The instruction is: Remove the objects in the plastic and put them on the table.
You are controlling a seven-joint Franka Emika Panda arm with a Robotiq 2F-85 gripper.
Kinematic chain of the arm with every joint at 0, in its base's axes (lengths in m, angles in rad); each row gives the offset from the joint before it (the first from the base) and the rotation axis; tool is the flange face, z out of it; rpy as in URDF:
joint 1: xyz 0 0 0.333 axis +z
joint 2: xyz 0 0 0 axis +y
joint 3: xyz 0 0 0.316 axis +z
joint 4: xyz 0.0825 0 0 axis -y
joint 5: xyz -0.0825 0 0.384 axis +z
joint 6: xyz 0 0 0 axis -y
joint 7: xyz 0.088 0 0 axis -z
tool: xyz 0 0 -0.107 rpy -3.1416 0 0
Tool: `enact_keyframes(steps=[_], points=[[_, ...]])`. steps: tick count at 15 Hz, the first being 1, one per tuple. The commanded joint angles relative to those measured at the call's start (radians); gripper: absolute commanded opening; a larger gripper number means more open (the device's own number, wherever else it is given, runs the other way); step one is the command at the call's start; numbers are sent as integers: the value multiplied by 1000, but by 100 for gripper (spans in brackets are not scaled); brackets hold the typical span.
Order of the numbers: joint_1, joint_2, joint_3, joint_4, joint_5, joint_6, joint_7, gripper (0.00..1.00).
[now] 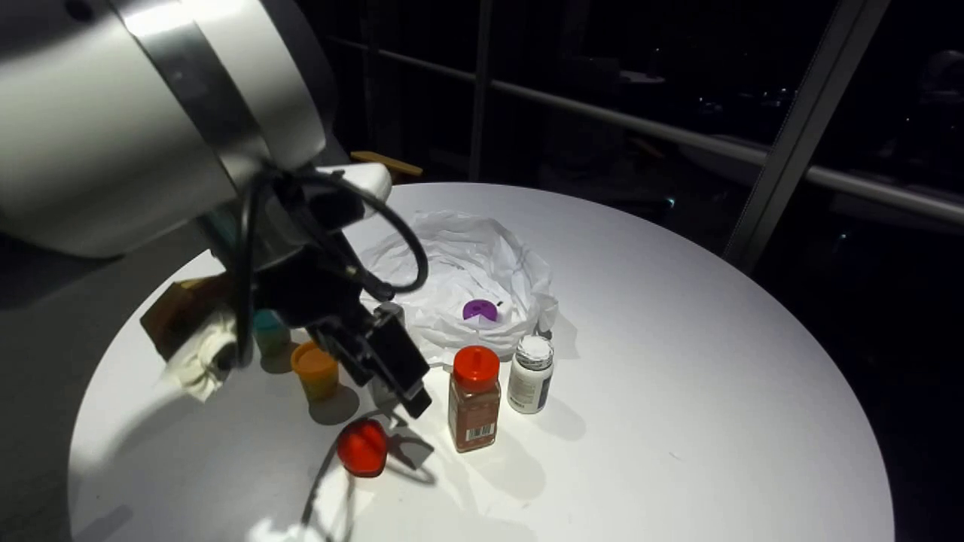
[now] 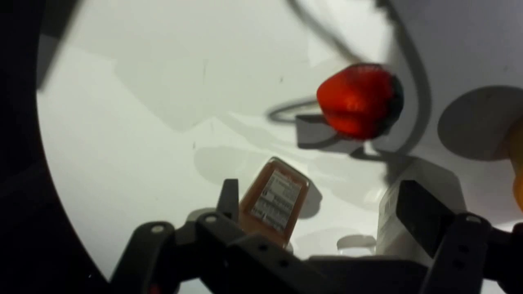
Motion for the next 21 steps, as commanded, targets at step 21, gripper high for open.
enact_keyframes(steps=[21], points=[[0,344,97,662,592,-221,-648,100]])
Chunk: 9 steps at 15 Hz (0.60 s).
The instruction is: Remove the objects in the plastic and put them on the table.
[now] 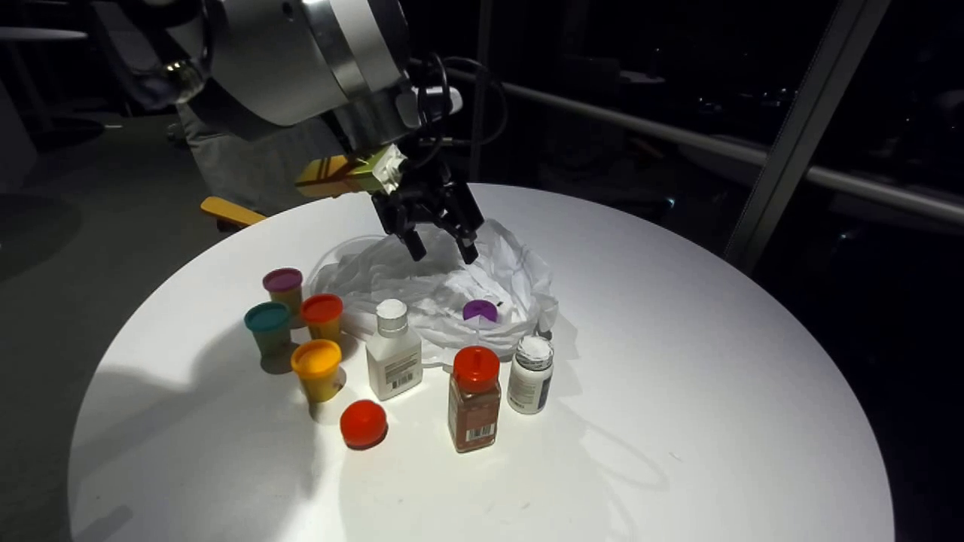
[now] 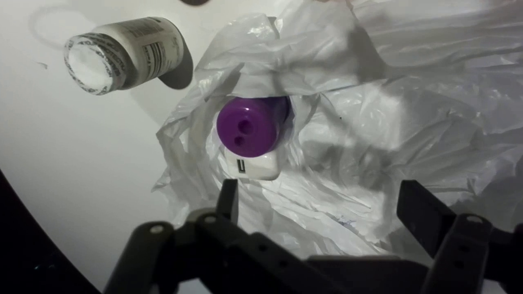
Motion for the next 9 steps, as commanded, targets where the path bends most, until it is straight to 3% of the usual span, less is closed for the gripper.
enact_keyframes(steps=[1,9], points=[[5,57,-33,78,97,-26,-75,100],[9,118,-96,108,277,-10,-179,100]])
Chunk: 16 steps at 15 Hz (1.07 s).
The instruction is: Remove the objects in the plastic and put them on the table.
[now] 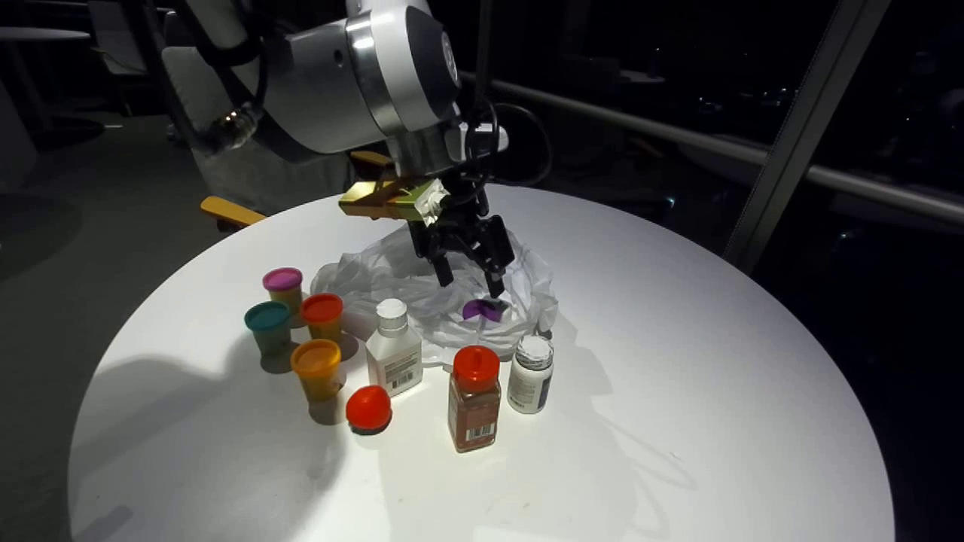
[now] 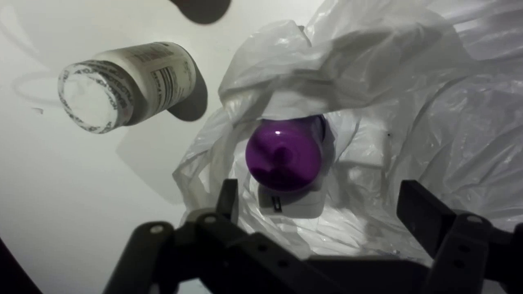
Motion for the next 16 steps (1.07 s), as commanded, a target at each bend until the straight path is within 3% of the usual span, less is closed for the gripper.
enact_keyframes(steps=[1,8,9,11,16], points=[[10,26,-24,34,89,-3,-67,100],[10,50,-43,55,182,-1,-129,97],[9,53,-46,58,190,-2,-135,75],[13,56,-56,60,194,-1,-137,71],[19,39,-77,22,197,8,-131,32]])
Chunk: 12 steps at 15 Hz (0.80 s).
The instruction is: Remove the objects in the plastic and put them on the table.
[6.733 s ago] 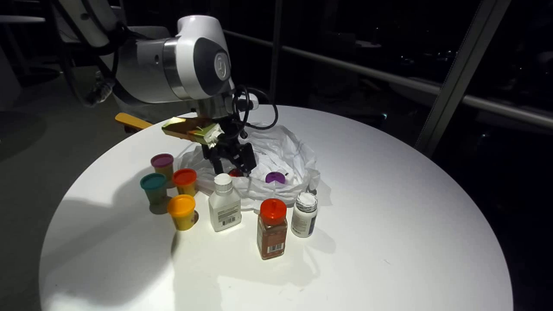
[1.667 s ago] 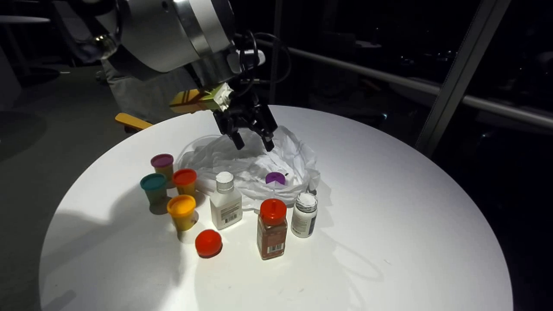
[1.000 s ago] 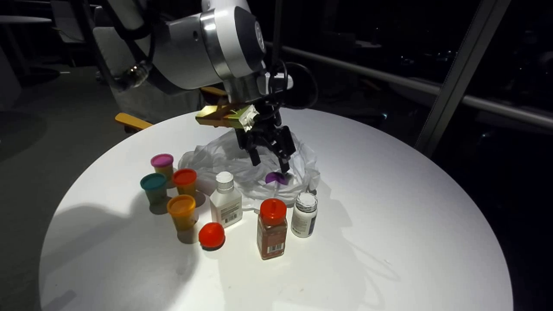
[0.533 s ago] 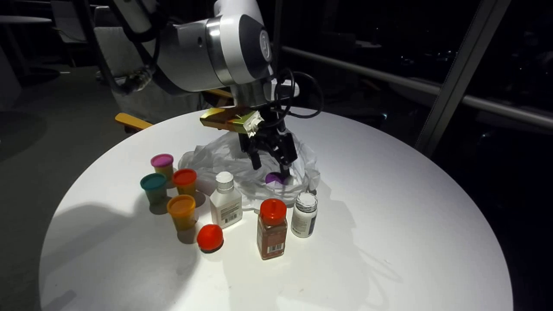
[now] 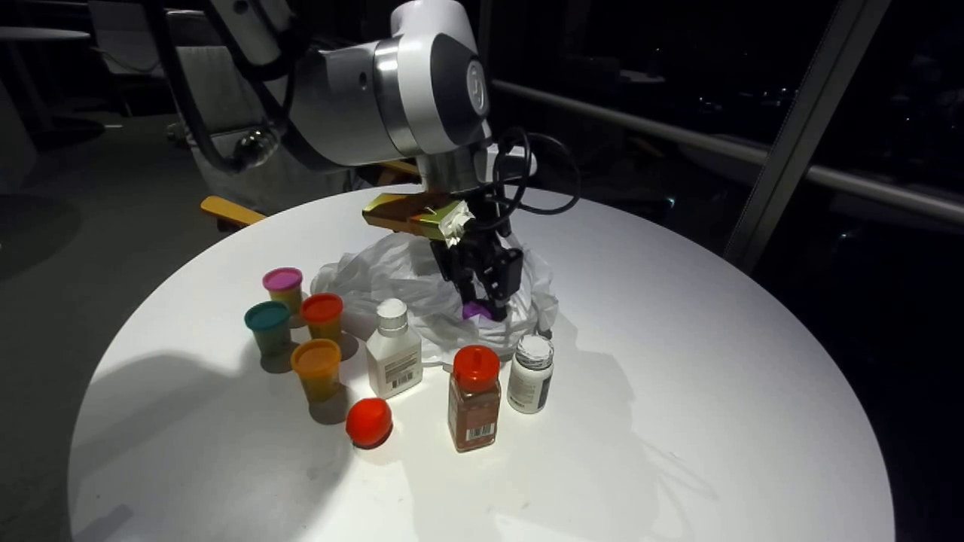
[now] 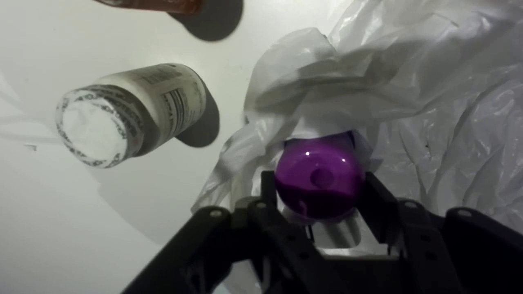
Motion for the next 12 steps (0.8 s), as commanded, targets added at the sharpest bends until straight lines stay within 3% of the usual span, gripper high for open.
enact_keyframes(steps=[1,6,10,12], points=[[22,-16,-27,-18,27,13,-20,26],[109,-115,-65,-110,-27,11,43,26],[234,-280,-105,-241,-149,-19,150,26],[271,-370,-88,-307,-226,-50,209,26]])
